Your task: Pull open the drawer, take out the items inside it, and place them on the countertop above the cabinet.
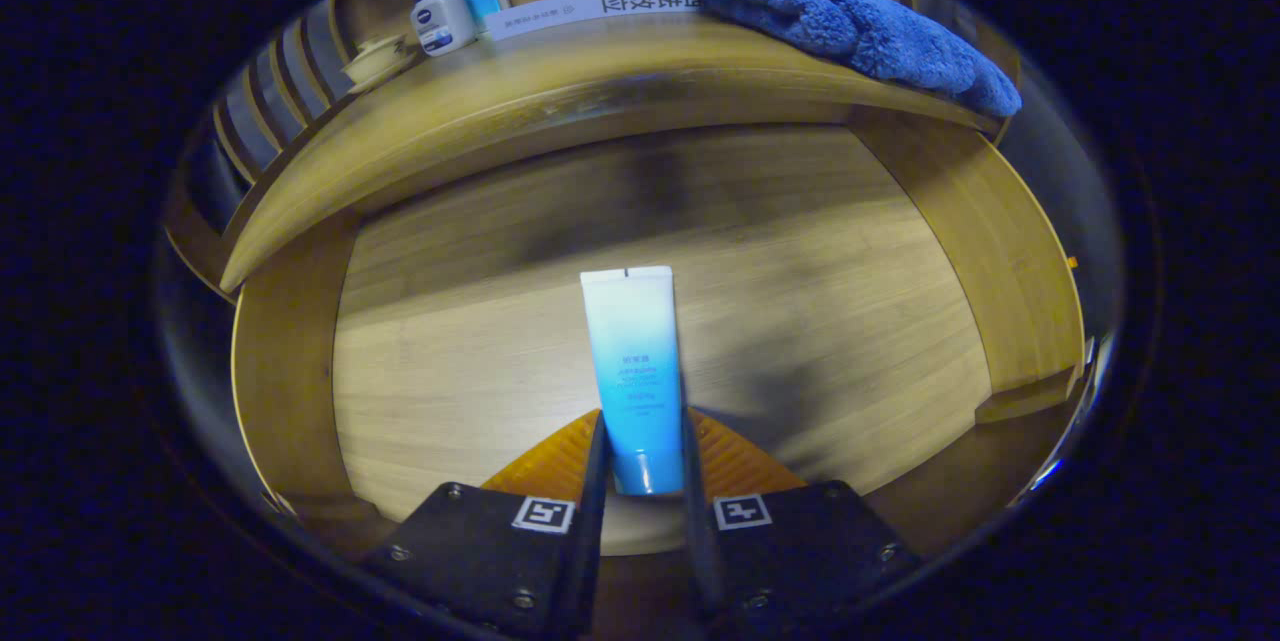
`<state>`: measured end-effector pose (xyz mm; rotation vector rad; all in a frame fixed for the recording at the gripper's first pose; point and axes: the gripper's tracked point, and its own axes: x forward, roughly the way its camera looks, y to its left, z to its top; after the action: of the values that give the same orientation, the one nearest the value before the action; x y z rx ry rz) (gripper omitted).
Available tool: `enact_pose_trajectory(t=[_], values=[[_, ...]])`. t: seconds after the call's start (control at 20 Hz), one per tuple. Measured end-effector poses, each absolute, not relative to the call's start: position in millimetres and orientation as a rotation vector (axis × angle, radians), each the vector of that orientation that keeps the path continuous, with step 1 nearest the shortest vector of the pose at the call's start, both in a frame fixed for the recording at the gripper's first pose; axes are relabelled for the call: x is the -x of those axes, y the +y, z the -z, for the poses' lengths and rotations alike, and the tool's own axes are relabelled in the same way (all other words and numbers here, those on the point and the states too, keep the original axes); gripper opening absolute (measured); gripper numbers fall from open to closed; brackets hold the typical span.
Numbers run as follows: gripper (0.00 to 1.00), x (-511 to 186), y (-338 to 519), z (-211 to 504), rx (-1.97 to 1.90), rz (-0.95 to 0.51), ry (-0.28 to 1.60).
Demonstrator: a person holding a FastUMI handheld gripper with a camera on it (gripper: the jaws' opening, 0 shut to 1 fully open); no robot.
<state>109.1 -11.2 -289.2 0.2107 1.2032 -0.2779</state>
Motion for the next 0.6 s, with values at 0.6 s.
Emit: enact_pose_trajectory(t=[0.6], values=[[0.36, -112.5, -13.3, 285.7, -0.175, 0.274, 1.177]])
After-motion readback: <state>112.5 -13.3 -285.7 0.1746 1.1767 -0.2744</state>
